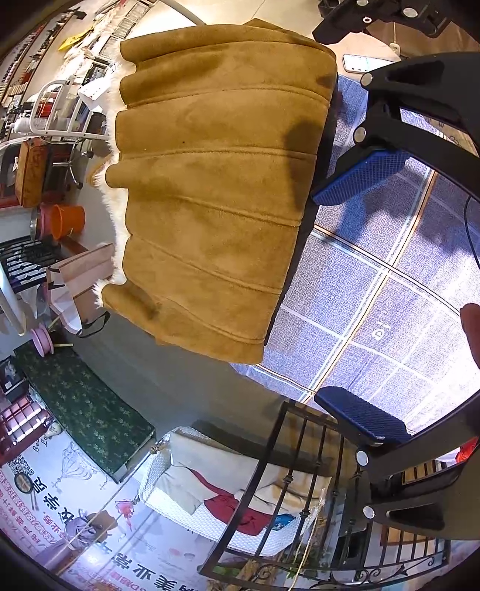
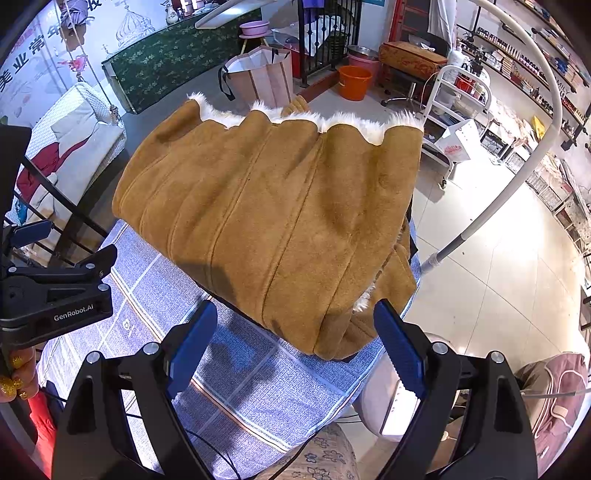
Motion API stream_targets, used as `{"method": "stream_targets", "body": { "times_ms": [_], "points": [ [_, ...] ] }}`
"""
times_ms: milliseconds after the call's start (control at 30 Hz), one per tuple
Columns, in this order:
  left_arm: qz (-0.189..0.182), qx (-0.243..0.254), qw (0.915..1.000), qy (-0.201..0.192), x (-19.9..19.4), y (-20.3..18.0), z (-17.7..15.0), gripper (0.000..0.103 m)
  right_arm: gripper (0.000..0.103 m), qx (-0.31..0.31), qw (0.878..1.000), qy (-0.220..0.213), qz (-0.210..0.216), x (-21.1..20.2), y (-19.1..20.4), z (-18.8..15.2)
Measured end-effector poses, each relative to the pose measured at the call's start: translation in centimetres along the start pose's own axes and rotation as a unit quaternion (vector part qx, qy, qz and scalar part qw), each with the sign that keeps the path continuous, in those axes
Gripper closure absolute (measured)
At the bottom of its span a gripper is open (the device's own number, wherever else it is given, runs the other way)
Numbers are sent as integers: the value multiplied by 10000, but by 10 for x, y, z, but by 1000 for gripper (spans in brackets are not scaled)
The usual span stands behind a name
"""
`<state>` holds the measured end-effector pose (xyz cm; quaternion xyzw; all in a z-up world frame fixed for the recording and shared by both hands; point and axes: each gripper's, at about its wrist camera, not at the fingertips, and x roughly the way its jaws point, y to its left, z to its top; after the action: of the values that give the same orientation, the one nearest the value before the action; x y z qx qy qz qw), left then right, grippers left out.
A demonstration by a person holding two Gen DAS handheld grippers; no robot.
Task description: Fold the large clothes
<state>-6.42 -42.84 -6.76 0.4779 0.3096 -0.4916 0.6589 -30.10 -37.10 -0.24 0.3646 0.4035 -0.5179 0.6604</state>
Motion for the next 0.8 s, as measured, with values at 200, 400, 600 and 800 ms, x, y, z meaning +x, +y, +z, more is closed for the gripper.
{"method": "stream_targets", "body": {
  "times_ms": [200,400,600,800],
  "points": [
    [5,-9,10000,7,1,0,1,6,17,-5,10000,-2,-5,-1,0,-1],
    [9,-16,10000,11,1,0,1,6,17,8,10000,-5,-7,-3,-1,-1],
    [7,-14,10000,6,1,-1,0,6,17,-2,10000,-2,-9,-3,-1,-2],
    [13,-14,10000,7,1,0,1,6,17,13,10000,-8,-11,-4,-1,-3]
  ]
}}
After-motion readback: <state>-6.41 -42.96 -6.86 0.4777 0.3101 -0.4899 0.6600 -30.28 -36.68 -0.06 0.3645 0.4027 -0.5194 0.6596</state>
